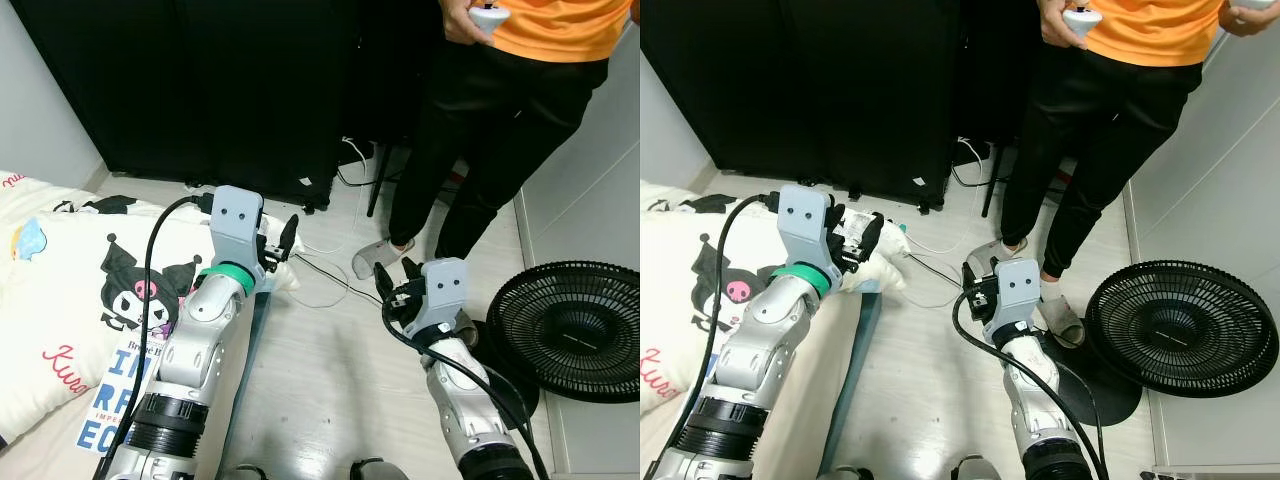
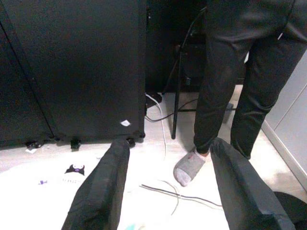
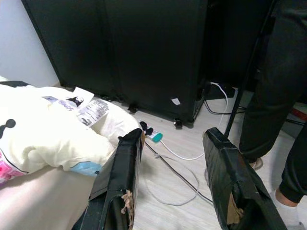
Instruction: Clean up the room
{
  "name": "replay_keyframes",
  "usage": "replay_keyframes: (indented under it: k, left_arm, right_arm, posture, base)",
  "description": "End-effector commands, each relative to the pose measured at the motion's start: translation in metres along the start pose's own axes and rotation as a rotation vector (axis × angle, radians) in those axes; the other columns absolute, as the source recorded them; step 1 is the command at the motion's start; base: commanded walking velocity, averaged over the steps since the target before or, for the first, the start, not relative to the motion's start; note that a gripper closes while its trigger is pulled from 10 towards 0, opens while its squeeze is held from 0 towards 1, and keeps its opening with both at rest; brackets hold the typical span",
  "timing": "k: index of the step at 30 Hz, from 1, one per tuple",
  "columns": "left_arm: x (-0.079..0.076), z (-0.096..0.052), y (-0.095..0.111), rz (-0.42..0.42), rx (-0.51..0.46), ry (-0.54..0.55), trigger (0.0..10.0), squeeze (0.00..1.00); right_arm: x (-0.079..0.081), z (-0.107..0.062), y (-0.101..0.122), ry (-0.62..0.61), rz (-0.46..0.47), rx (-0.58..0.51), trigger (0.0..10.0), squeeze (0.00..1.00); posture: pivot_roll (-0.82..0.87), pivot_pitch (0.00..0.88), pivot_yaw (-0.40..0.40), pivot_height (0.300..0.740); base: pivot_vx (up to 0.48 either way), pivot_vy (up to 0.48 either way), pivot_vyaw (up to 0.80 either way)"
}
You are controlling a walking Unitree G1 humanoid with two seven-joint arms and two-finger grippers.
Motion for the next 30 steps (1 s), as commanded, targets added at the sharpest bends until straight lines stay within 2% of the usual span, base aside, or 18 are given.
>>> replay_keyframes:
  k: [1, 9, 30]
  left_arm:
    - [-0.003, -0.003, -0.011, 0.002, 0.032, -0.009, 10.0, 0.0]
    - [-0.005, -0.004, -0.012, 0.005, 0.033, -0.014, 10.0, 0.0]
    - [-0.006, -0.004, -0.012, 0.014, 0.032, -0.018, 10.0, 0.0]
  right_arm:
    - [-0.004, -0.005, -0.011, -0.02, 0.014, 0.042, 10.0, 0.0]
    - [0.001, -0.007, -0.025, -0.008, 0.059, 0.105, 10.0, 0.0]
    - [0.003, -0.004, -0.022, -0.002, 0.04, 0.088, 10.0, 0.0]
  posture:
    - [0.01, 0.12, 0.015, 0.74]
    - [0.01, 0.12, 0.016, 0.74]
    - [0.01, 0.121, 0.019, 0.74]
  base:
    - [0.0, 0.0, 0.0]
    - [-0.06, 0.0, 0.0]
    - [-0.342, 0.0, 0.0]
Point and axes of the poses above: a point about 5 cm out from each wrist's last joint towards the gripper, its own z axis pointing out of the wrist towards the gripper, its own y axis along the axis of the wrist's last joint, x = y × z, the point moved 6 cm from there along z, pointing out of the wrist towards the gripper, and after that the axes turned 15 degrees about z, right-handed, at the moved point
